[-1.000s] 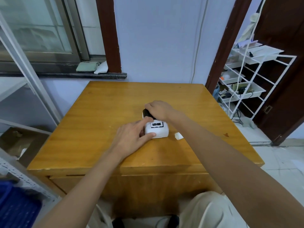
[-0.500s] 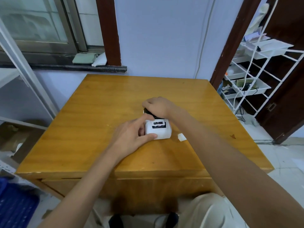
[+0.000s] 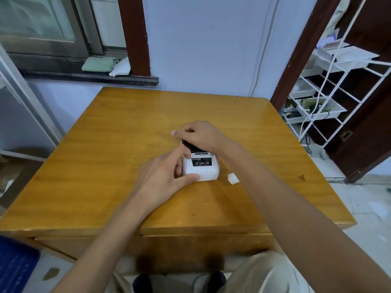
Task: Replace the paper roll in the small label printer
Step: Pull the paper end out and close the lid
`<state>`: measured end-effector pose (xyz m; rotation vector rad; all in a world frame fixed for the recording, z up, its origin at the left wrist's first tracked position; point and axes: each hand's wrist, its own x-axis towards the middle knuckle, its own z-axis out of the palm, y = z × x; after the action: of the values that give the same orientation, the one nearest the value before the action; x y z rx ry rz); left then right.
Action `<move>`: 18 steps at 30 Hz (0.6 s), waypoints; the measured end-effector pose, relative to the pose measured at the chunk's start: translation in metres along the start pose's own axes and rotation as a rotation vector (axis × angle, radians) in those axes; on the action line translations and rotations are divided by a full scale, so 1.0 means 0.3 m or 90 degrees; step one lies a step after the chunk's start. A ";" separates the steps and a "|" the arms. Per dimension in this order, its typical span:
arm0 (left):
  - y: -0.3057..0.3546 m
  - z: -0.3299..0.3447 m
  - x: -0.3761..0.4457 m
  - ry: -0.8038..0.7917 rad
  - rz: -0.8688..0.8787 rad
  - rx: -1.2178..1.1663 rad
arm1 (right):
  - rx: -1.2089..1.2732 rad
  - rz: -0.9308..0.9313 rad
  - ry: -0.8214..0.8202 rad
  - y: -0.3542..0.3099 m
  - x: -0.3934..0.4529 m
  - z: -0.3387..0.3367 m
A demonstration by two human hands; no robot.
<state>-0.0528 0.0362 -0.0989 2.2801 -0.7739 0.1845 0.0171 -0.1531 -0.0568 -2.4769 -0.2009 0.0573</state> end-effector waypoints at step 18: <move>-0.005 0.001 0.037 -0.026 -0.113 -0.081 | -0.037 0.017 0.003 0.006 0.016 0.011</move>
<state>-0.0430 0.0316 -0.0964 2.2232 -0.5818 0.0068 0.0219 -0.1517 -0.0606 -2.5375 -0.1703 0.0577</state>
